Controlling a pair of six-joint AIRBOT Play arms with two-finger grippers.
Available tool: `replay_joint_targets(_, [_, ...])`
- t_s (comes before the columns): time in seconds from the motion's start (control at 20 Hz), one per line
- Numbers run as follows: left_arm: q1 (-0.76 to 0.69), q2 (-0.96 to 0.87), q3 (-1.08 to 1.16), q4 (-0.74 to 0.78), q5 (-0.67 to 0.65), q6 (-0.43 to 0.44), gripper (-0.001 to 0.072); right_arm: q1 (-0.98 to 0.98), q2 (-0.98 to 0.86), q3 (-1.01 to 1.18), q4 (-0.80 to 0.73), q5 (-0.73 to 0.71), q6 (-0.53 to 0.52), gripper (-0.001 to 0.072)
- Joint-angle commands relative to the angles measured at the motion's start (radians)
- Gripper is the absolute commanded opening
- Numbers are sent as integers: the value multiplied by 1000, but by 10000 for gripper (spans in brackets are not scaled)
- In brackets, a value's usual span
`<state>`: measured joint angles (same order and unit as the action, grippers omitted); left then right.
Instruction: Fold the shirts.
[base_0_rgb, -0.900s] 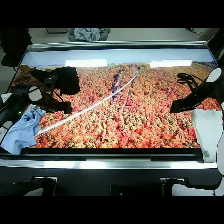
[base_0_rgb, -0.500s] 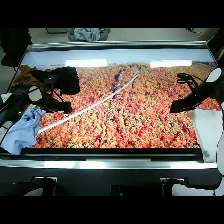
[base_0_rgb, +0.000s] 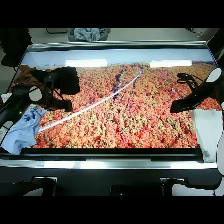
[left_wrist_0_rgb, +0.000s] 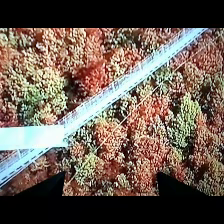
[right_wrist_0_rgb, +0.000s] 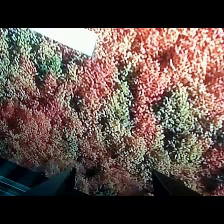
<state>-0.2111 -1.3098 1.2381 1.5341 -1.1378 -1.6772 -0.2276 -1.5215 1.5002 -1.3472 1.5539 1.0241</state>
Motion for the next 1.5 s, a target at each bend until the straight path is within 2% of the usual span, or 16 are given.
replay_joint_targets(0.0, [-1, -13, 0, 0, 196, 0, 651, 1, 1, 0, 0, -48, 0, 550])
replay_joint_targets(0.15, [-2, -15, 0, -11, 274, 0, 650, 1, 1, 0, 1, -106, 0, 552])
replay_joint_targets(0.3, [22, -43, 24, -3, 485, 0, 660, 1, 0, 0, 1, -166, 1, 568])
replay_joint_targets(0.35, [67, -85, 86, -1, 502, -12, 662, 1, 0, 0, 4, -170, 1, 567])
replay_joint_targets(0.4, [136, -155, 190, -26, 491, -52, 677, 2, 0, 0, 5, -177, 1, 567])
replay_joint_targets(0.45, [207, -235, 311, -82, 453, -55, 677, 1, 0, 0, 5, -176, 0, 567])
replay_joint_targets(0.55, [358, -441, 605, -244, 278, -122, 678, 2, 0, 0, 5, -173, 1, 566])
replay_joint_targets(0.65, [464, -635, 849, -406, 101, -135, 678, 1, 0, 0, 5, -174, 24, 548])
replay_joint_targets(0.7, [494, -698, 894, -474, 80, -134, 679, 2, 0, 0, 5, -175, 48, 548])
replay_joint_targets(0.8, [512, -736, 825, -600, 164, -116, 720, 2, -1, -1, 5, -172, 50, 548])
replay_joint_targets(0.9, [496, -745, 732, -683, 249, -21, 720, 2, -1, -1, 5, -174, 50, 548])
replay_joint_targets(1.05, [443, -793, 723, -685, 312, 69, 720, 2, -2, -1, 5, -176, 50, 548])
replay_joint_targets(1.35, [366, -847, 723, -686, 453, 108, 720, 2, -3, -1, 5, -171, 51, 548])
replay_joint_targets(1.4, [363, -850, 723, -686, 456, 106, 508, 2, -3, -1, 6, -170, 55, 549])
replay_joint_targets(1.45, [362, -851, 723, -686, 456, 107, 147, 2, -3, -1, 6, -175, 61, 552])
